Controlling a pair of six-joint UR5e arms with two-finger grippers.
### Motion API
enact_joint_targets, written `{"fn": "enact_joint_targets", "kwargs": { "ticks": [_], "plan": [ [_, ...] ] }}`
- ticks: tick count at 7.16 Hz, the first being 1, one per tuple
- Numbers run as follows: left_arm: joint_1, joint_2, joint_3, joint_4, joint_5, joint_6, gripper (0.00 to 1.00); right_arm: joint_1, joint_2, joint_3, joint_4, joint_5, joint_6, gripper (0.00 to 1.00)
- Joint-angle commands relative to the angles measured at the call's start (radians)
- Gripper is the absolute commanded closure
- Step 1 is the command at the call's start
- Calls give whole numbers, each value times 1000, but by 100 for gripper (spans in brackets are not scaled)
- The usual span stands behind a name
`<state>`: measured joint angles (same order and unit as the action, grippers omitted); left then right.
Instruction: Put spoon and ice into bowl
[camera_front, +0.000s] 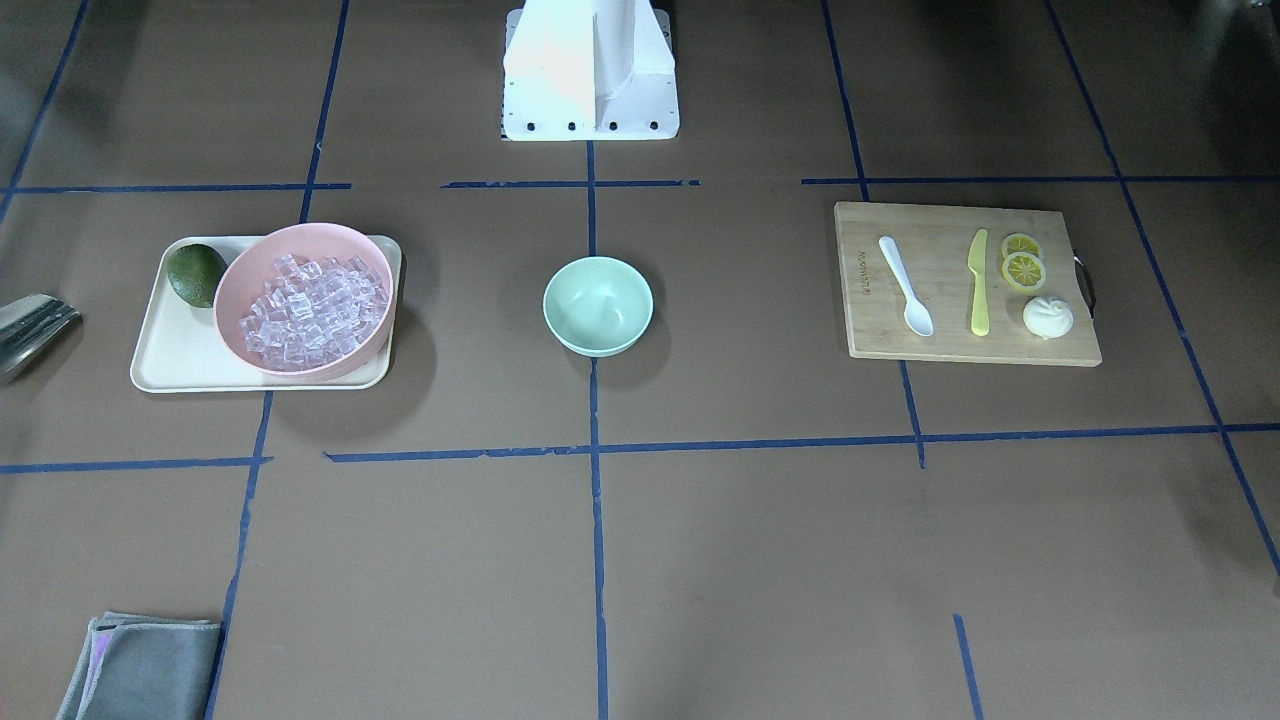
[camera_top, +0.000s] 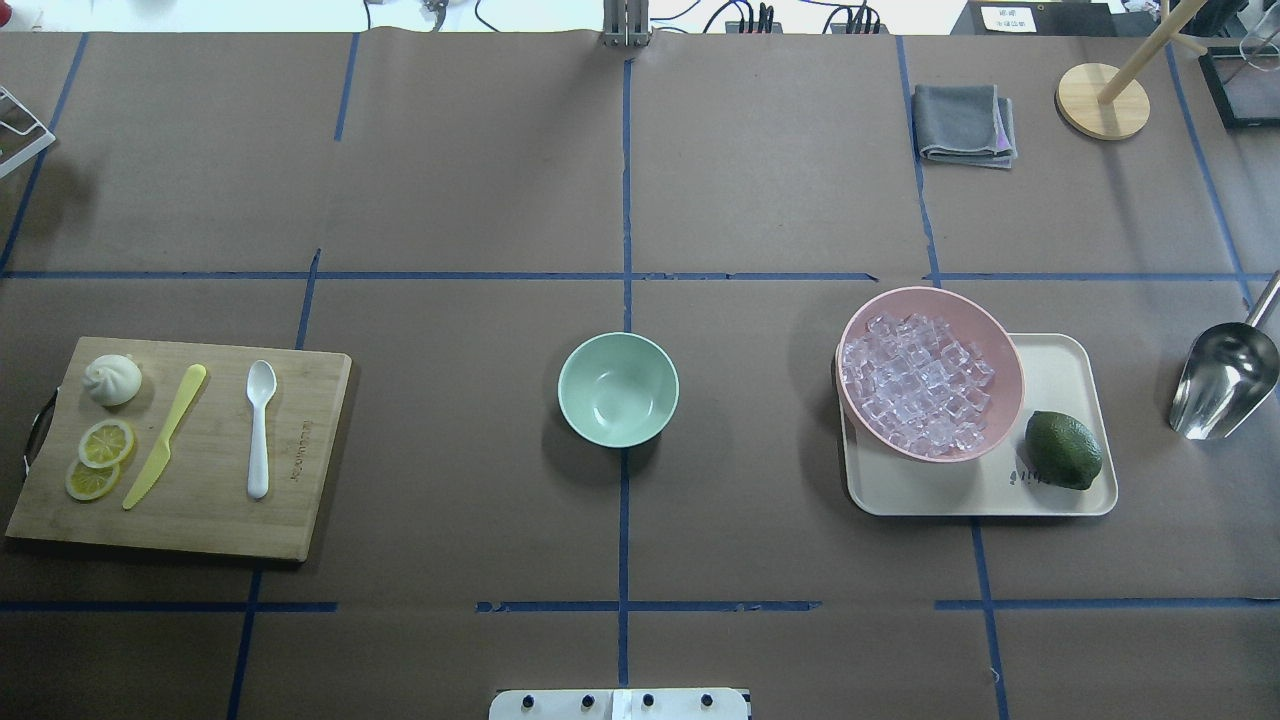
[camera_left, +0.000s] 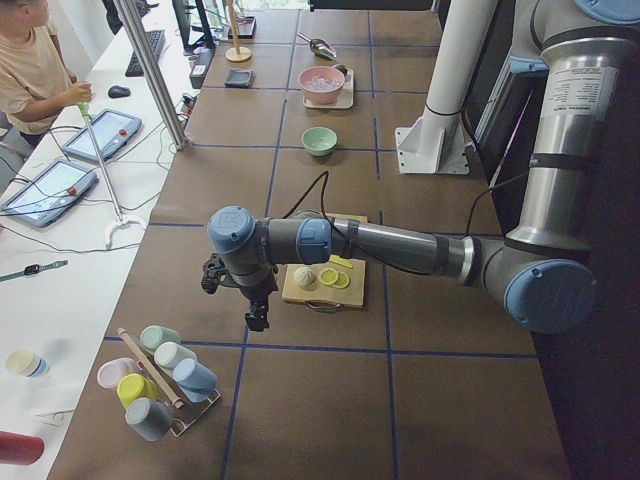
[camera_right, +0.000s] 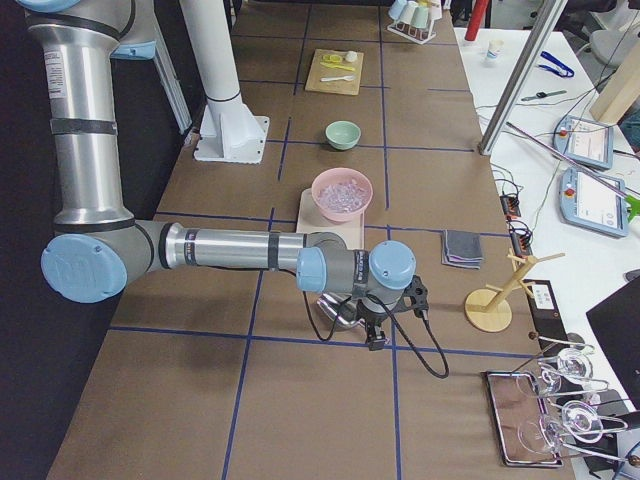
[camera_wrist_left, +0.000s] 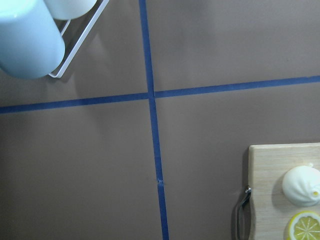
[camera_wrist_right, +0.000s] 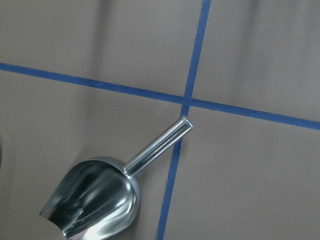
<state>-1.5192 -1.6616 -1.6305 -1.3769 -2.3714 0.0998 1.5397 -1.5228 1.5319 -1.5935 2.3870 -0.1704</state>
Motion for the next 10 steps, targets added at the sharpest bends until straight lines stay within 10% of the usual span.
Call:
{"fn": "enact_joint_targets", "kwargs": {
  "ticks": [1,10],
  "plan": [
    [5,8,-11,-1,1,1,0,3,16,-6,-89,-11,9,0],
    [63,2,-3,-75,1,0,0,0,-10,68,-86,6,107,0]
  ]
}}
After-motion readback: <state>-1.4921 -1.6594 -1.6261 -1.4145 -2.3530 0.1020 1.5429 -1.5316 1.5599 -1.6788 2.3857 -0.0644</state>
